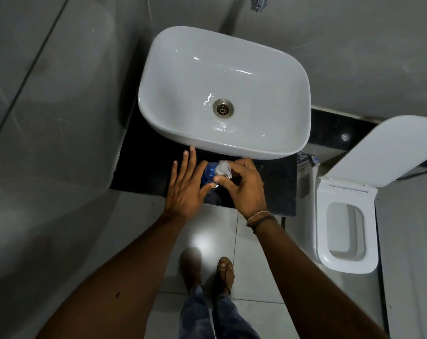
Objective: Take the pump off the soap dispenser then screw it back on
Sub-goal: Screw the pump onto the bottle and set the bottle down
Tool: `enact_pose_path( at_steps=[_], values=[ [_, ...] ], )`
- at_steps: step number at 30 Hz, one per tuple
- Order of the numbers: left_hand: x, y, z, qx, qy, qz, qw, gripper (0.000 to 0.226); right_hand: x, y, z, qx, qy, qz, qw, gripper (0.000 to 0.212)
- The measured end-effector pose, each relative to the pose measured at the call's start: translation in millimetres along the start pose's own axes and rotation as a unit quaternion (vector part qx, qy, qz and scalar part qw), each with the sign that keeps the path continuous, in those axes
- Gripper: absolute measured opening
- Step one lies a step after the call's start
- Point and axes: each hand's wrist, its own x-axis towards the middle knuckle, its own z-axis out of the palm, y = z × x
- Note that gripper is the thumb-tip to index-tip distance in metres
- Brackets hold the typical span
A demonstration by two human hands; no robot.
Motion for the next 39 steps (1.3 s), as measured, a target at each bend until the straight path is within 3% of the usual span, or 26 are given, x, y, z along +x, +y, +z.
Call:
enact_pose_path(
  at_steps=[4, 11, 16, 27, 33, 36, 39],
  values=[
    [-0.3, -3.8, 3.1, 0.002, 0.004, 0.005, 1.0, 0.062, 4.9, 0.3, -26.3, 0.043, -0.078, -0.045, 0.995, 0.095],
    [0.2, -3.9, 4.0, 0.011, 0.007, 0.005, 1.0, 0.063, 18.1, -14.9, -52.8, 0.095, -0.19, -0.054, 0.976, 0.079],
    [0.4, -4.9, 2.3, 0.018, -0.007, 0.005, 1.0, 0.063, 19.8, -17.1, -49.5, 0.076, -0.166, -0.042, 0.982, 0.061],
    [0.3, -6.8, 3.4, 0.015, -0.005, 0.005, 1.0, 0.064, 6.1, -20.0, -32.6, 0.063, -0.05, -0.045, 0.996, 0.063],
    [0.2, -6.9, 3.4, 0.008, -0.011, 0.003, 1.0, 0.064, 0.4, -21.1, -27.7, 0.075, -0.028, -0.023, 0.997, 0.063],
    [-0.3, -7.3, 2.2, 0.002, -0.007, 0.007, 1.0, 0.064, 0.5, -21.2, -28.9, 0.08, -0.038, -0.026, 0.996, 0.07],
    [-1.6, -8.4, 0.0, -0.014, -0.006, 0.015, 1.0, 0.064, -1.6, -16.5, -31.8, 0.093, -0.061, -0.015, 0.994, 0.092]
  ],
)
